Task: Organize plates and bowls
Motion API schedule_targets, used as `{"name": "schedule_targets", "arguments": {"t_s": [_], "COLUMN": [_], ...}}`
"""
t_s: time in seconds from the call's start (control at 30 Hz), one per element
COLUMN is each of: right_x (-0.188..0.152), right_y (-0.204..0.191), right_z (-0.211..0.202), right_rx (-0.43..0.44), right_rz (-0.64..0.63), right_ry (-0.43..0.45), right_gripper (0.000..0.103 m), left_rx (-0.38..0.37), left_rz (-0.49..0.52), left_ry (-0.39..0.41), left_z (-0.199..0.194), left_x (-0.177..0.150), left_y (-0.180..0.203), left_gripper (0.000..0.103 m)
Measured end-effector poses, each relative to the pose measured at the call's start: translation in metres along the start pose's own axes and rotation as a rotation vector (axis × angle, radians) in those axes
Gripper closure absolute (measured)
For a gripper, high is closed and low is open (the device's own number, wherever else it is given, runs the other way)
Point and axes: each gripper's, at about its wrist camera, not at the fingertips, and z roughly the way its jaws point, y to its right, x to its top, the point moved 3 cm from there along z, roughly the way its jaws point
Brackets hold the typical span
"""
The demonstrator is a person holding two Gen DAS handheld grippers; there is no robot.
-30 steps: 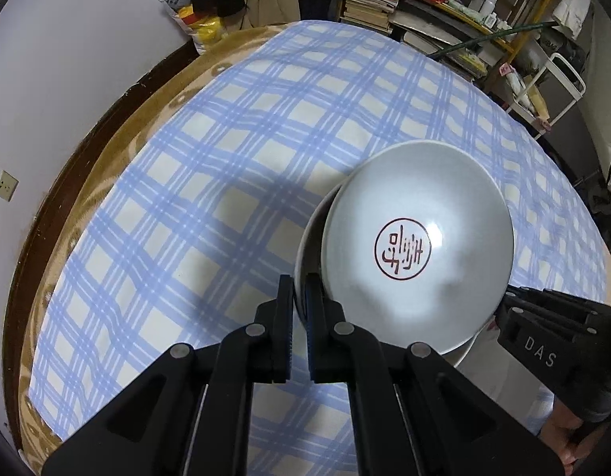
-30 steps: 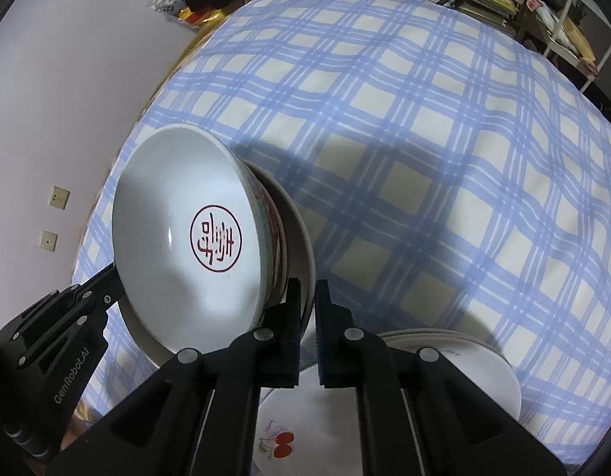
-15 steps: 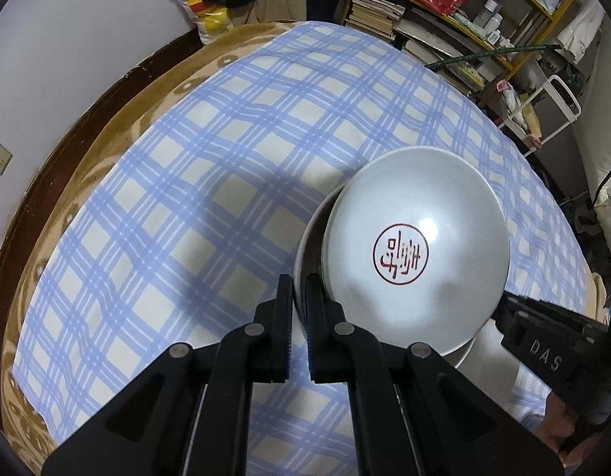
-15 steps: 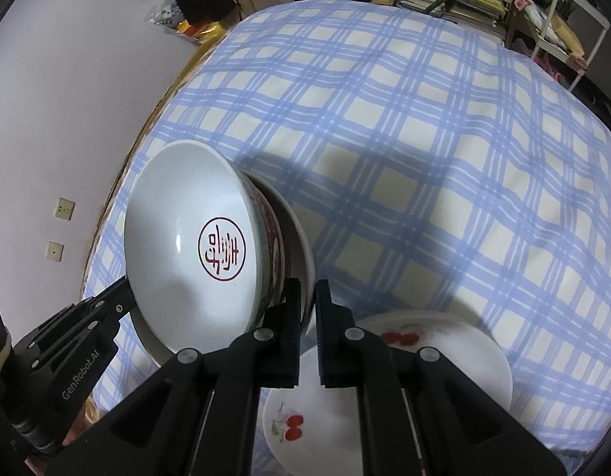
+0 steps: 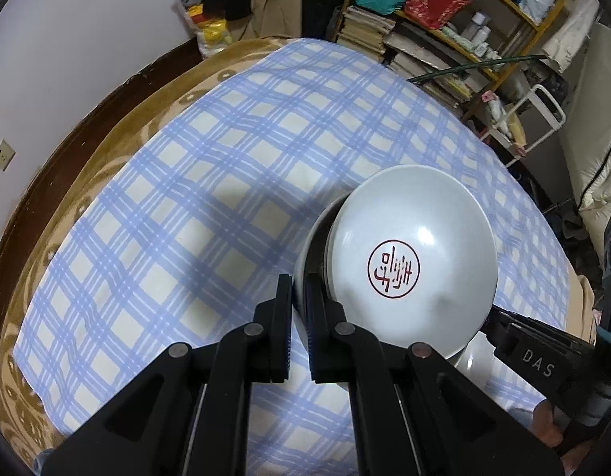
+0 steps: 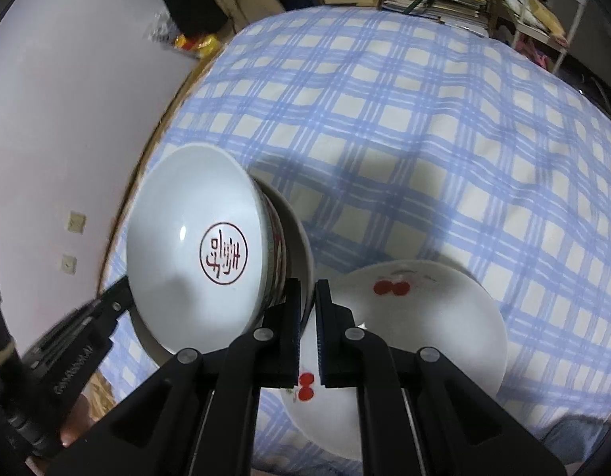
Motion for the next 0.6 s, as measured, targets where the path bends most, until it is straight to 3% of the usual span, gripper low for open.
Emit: {"name": "schedule_targets", "arguments": {"t_s": [0.33,0.6], "right_x": [-0.030,-0.058], "right_y": [0.040,0.089], "right_z": [-0.041,-0.037], "right_rx": [-0.028,-0.079], "right_rz": [0.042,0.085], "right_ry": [0.061,0.037], "right_gripper": [0.094,0.094], "left_rx": [-0.037,-0.020], "left_rz": [0.055,0.115], "left_ry": [0.002,-0.056], "left_z": [-0.006,0.024], "left_x": [-0.034,-0.072], "left_y": [0.049,0.089], "left_gripper": [0.099,0.098]}}
